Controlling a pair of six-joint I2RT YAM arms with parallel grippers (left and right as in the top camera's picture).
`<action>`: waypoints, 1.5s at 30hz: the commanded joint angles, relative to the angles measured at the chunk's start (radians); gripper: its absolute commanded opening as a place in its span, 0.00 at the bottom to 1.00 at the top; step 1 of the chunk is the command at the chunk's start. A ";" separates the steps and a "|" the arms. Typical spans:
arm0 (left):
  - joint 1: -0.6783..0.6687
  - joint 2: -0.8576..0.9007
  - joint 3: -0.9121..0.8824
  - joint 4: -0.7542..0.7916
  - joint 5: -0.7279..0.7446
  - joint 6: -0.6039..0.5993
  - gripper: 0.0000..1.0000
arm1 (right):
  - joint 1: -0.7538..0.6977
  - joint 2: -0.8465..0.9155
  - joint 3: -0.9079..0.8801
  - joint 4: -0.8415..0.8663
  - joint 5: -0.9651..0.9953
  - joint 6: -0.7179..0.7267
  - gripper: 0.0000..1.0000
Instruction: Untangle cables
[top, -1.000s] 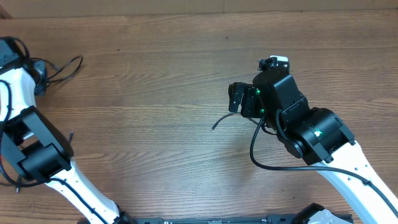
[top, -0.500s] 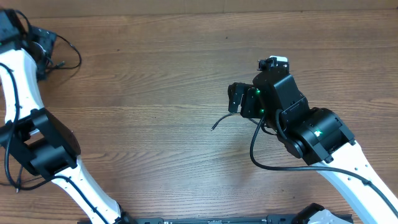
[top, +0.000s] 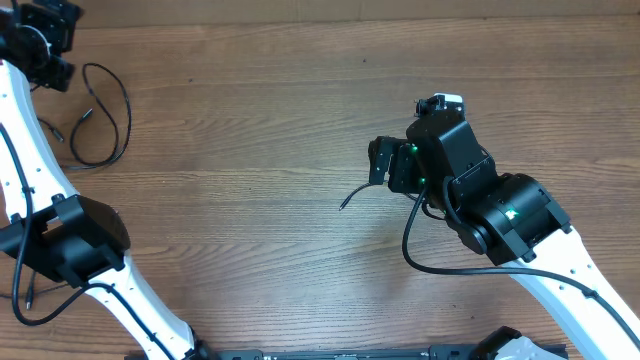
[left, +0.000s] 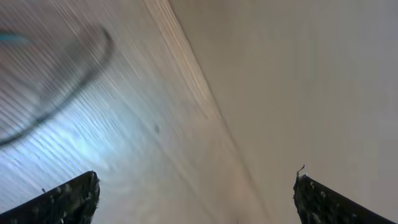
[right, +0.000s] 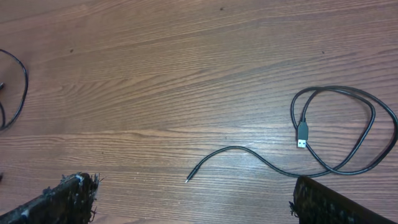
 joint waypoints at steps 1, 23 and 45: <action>-0.073 -0.018 0.051 -0.068 0.113 0.174 1.00 | -0.003 0.003 0.014 0.003 -0.001 0.033 1.00; -0.687 -0.018 0.061 -0.171 0.109 0.729 1.00 | -0.261 -0.435 0.016 -0.079 0.195 0.176 1.00; -1.184 0.114 0.024 -0.003 -0.353 0.846 1.00 | -0.279 -0.502 0.032 -0.319 0.201 0.176 1.00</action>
